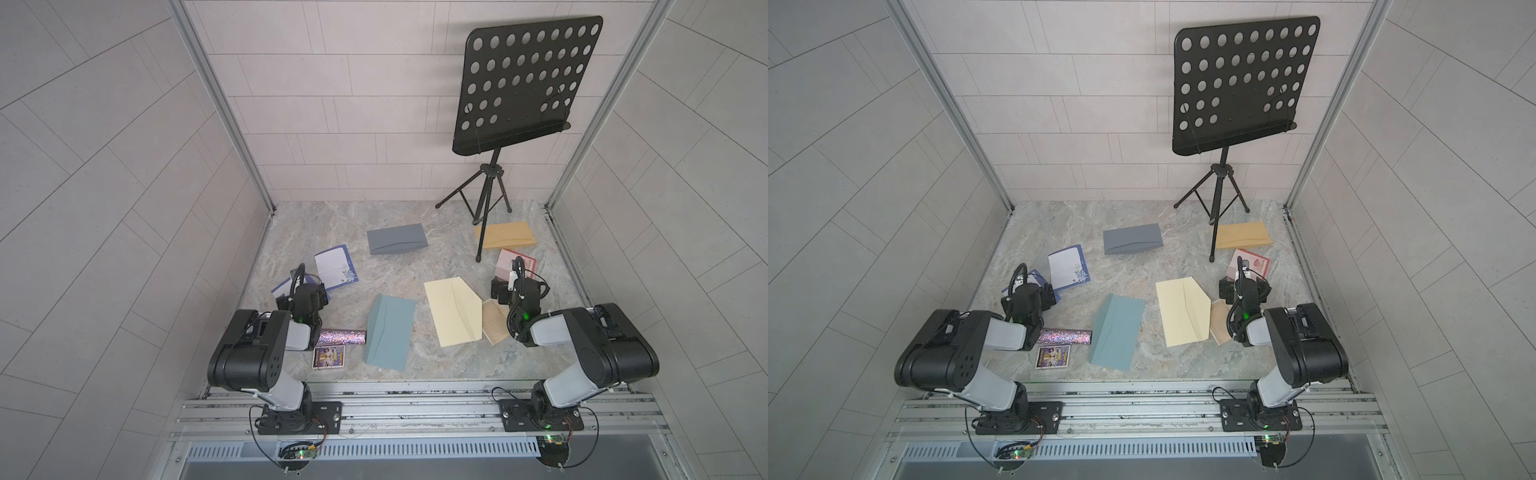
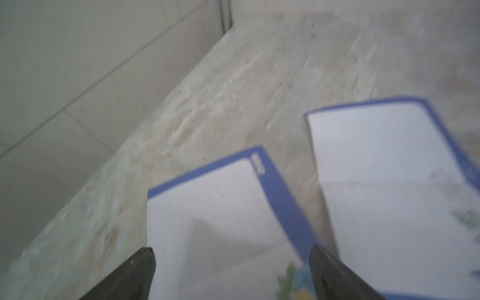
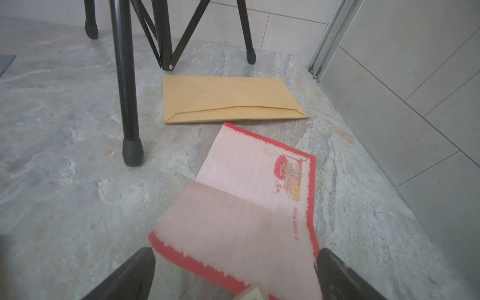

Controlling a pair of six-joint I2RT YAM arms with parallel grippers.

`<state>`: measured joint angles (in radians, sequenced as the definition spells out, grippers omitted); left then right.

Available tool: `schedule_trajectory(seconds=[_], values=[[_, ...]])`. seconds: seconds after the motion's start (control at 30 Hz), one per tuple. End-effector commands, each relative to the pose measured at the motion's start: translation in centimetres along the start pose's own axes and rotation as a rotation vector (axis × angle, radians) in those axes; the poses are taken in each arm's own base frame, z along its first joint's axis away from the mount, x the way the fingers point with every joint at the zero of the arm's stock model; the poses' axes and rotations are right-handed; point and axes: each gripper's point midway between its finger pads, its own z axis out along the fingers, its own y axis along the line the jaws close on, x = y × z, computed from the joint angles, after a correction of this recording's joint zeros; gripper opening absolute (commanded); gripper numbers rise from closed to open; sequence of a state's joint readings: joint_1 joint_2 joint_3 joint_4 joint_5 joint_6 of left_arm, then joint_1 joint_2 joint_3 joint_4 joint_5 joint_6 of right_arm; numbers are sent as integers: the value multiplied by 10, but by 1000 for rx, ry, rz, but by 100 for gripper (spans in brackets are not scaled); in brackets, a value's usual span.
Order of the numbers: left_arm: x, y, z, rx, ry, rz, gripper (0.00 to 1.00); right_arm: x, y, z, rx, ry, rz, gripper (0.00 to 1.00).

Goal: Take the letter paper out of the envelope
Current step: Reset both arms

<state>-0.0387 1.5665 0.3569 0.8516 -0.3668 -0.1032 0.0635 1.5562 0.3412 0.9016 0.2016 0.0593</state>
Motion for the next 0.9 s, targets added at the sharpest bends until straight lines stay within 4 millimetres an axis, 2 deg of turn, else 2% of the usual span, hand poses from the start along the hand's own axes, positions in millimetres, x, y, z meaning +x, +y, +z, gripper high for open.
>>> schedule_trajectory(seconds=[0.0,0.1,0.27,0.87], values=[[-23,-17,5,73,-51,-1,100,-16,-9,8,23,-18,43,100],[-21,-17,3,74,5,23,100,-15,-9,8,23,-1,39,100],[-23,-22,2,101,-11,40,100,-15,-9,7,21,-4,41,100],[-22,-23,3,93,-2,47,100,-15,-10,7,22,-6,41,100]])
